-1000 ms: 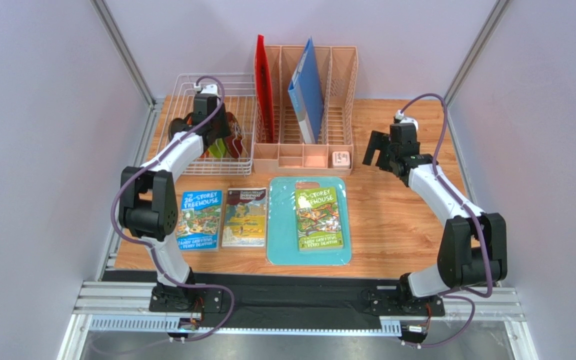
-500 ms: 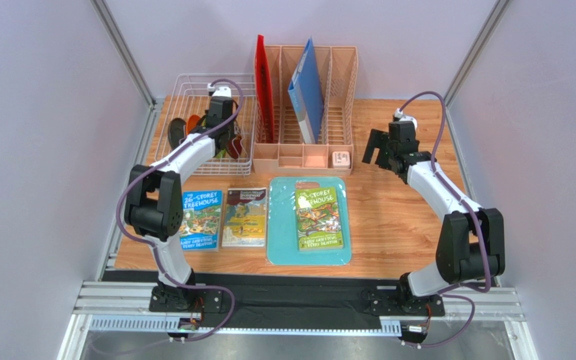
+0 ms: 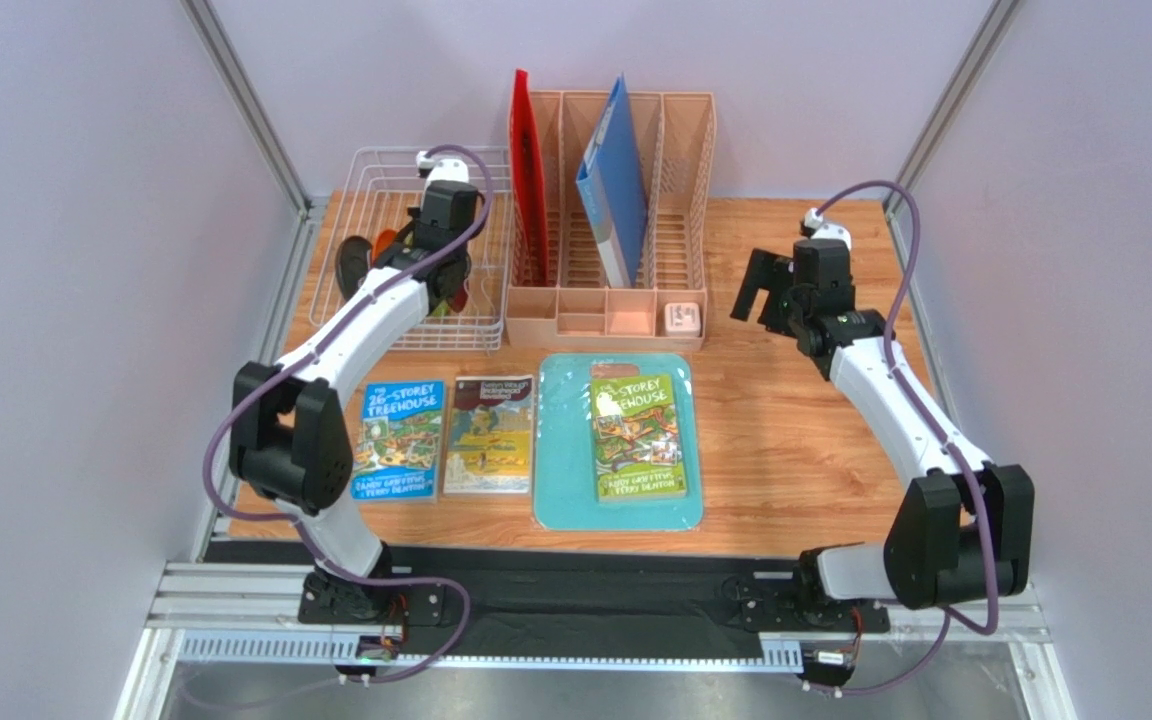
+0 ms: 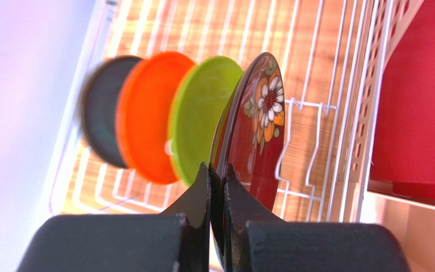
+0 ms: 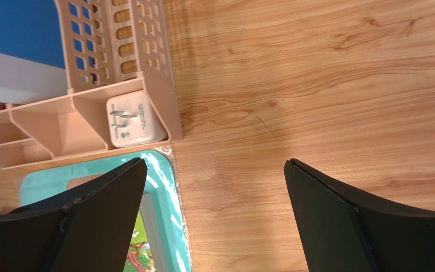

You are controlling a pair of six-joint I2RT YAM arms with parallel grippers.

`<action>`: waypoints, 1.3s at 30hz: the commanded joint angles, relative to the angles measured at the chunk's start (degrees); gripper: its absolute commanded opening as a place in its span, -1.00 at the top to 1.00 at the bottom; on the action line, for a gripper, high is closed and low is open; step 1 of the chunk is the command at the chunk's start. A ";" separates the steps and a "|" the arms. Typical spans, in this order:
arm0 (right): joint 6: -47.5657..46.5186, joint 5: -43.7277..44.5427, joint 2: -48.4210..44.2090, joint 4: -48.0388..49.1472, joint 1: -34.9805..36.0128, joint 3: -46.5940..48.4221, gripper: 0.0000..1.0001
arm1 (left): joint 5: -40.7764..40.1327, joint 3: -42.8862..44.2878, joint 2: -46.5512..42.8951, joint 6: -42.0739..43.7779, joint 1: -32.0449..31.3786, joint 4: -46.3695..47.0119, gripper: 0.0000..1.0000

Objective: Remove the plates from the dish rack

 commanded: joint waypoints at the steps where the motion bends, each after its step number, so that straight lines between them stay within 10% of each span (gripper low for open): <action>1: 1.14 -7.43 -3.99 0.26 0.54 -0.96 -1.00 | -1.33 3.22 -9.04 -1.02 -0.53 -1.69 1.00; 14: 8.59 -28.03 -8.91 9.30 7.47 -5.97 -0.99 | 37.32 -13.74 -21.97 -22.46 -2.29 5.77 1.00; 39: 16.87 -32.51 1.54 27.94 15.57 -11.34 -0.82 | 47.80 -31.67 -24.79 -37.50 -12.22 34.25 1.00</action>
